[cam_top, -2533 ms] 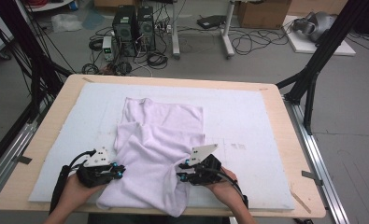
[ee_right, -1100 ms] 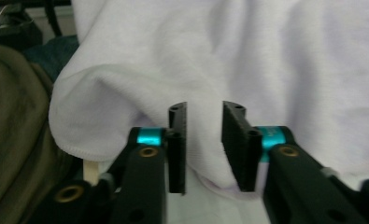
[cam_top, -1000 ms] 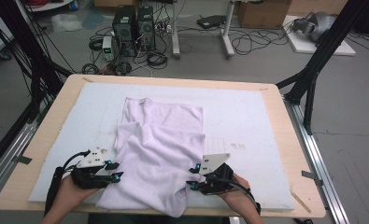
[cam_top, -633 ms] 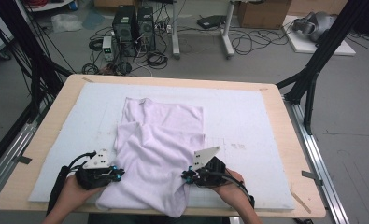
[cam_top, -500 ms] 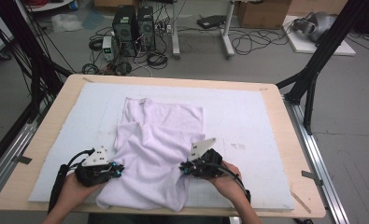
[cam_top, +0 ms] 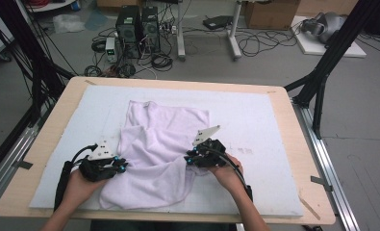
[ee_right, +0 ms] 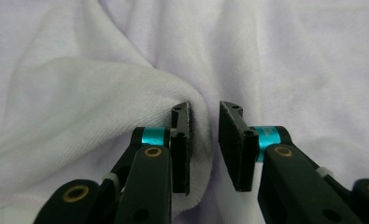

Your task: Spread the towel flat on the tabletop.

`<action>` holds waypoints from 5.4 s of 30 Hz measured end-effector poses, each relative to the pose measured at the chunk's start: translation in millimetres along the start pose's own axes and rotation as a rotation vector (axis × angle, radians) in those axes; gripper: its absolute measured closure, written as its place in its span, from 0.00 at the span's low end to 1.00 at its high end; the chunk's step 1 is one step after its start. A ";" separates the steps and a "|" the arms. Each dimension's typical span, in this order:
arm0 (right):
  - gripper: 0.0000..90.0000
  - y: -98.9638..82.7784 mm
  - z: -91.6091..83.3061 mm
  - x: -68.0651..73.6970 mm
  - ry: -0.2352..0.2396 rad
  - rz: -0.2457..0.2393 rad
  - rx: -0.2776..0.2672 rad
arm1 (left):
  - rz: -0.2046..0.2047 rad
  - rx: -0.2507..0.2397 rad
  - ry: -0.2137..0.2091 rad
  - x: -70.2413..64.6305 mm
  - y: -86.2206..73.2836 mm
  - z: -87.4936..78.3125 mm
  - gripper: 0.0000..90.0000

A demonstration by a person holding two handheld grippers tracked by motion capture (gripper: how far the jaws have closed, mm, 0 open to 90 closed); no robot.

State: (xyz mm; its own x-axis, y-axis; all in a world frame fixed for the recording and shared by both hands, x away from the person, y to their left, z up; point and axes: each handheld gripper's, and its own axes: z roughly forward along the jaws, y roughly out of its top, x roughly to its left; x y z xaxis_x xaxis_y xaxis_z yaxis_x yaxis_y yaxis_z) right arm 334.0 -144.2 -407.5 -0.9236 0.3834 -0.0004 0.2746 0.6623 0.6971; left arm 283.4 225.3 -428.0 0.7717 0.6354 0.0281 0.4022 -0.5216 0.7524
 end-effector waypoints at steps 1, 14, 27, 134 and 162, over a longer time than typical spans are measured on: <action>0.79 -0.5 -6.1 3.5 -0.006 -0.010 -0.013 | -0.002 -0.004 0.000 -0.5 -0.1 -2.3 0.81; 0.75 -32.8 -21.5 49.7 0.025 -0.117 -0.080 | 0.035 -0.041 -0.097 -19.3 -10.0 -24.4 0.67; 0.96 -36.4 6.9 55.4 0.118 -0.176 0.018 | 0.056 0.016 -0.139 -19.1 -17.0 -10.8 0.96; 0.98 -63.4 -24.4 45.9 0.145 -0.105 0.052 | 0.108 0.042 -0.166 -38.6 -40.6 -39.8 0.99; 0.72 -46.5 -19.9 53.8 0.131 -0.108 -0.029 | 0.119 0.016 -0.209 -34.9 -5.2 12.7 0.79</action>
State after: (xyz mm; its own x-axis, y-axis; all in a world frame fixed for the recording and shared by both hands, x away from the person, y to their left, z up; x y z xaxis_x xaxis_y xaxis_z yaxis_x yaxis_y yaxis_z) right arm 266.2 -167.2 -425.7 -0.9748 0.2224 0.0160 0.1659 0.6754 0.7185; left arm 260.6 198.6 -441.2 0.8985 0.4385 -0.0223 0.3091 -0.5955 0.7415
